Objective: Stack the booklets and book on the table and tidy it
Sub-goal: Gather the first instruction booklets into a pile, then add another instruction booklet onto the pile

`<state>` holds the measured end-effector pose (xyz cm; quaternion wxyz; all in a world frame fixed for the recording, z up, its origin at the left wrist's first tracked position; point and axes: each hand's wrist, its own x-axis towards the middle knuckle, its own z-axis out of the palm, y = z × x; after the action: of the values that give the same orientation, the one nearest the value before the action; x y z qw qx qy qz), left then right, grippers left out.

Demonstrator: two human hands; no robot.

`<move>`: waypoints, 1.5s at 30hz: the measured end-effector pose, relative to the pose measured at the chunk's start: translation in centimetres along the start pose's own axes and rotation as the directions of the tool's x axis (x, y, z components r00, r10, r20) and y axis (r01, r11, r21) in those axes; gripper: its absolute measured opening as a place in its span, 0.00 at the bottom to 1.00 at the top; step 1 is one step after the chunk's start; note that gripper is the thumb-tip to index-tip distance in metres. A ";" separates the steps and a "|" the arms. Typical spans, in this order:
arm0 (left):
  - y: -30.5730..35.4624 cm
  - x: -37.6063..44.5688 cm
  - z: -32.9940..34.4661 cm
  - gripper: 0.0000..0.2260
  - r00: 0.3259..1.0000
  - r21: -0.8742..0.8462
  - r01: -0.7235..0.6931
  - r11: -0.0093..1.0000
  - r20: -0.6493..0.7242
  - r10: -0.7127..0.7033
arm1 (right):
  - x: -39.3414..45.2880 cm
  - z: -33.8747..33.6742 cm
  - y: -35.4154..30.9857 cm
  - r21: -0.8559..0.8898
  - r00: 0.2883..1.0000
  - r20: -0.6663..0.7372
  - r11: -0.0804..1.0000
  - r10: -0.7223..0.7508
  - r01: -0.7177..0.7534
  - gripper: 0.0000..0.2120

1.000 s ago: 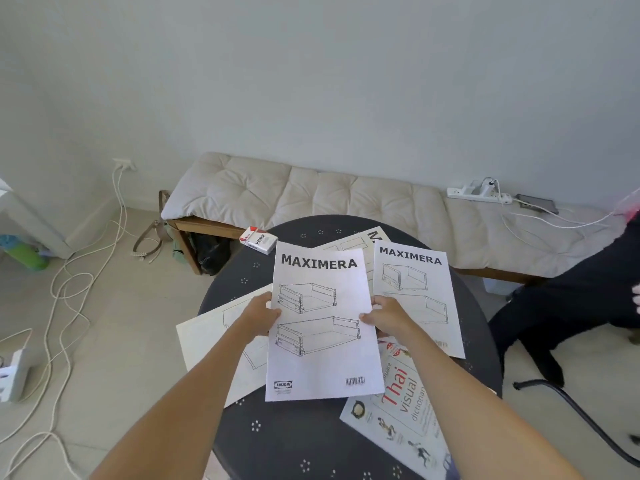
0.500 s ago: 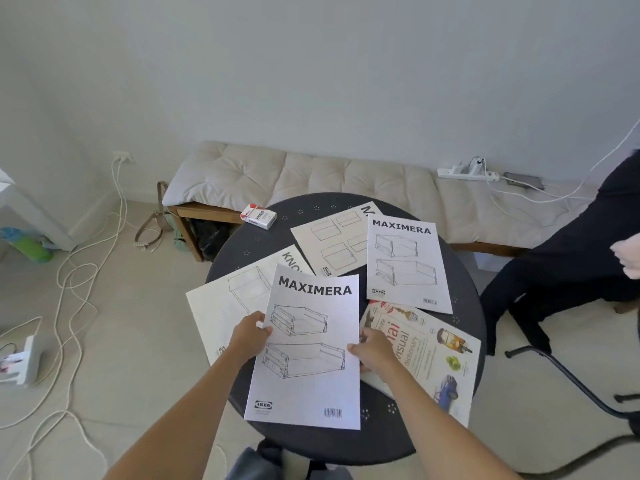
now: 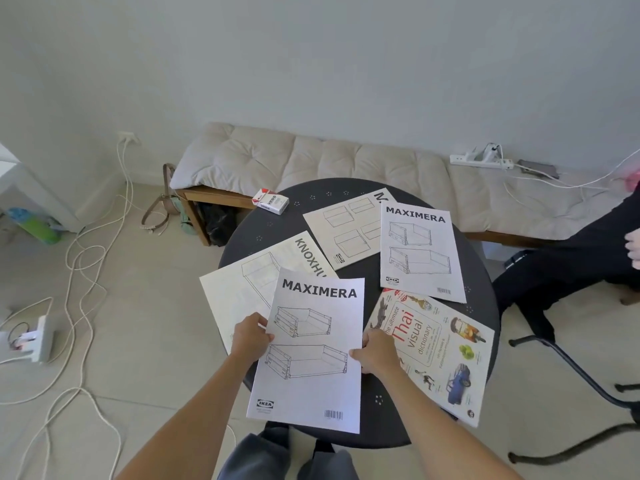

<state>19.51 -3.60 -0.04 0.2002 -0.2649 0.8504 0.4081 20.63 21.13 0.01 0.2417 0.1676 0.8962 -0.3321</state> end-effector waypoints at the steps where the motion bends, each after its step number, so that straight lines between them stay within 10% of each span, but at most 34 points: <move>1: -0.1 0.1 -0.1 0.10 1.000 0.008 -0.005 1.000 -0.006 0.005 | -0.1 0.1 -0.1 -0.013 1.000 0.006 1.000 0.000 0.000 0.18; 23: -1.4 3.1 -2.1 0.08 0.995 0.169 -0.089 0.981 -0.032 0.096 | -0.9 0.6 -2.1 -0.343 0.989 -0.127 0.932 0.074 -0.113 0.19; 34: 0.9 10.7 -8.4 0.21 0.975 0.308 -0.189 0.932 -0.057 0.217 | 4.9 0.2 -9.4 0.067 0.996 -0.088 0.998 0.008 -0.002 0.10; 45: 2.7 16.2 -8.1 0.28 0.965 0.455 -0.243 0.856 0.022 0.262 | 11.8 -0.3 -11.9 -0.113 0.982 -0.152 0.985 0.115 -0.132 0.14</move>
<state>4.17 -13.31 -2.71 0.1840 -0.1051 0.9533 0.2152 5.28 14.41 -0.08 0.2059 0.2315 0.9179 -0.2478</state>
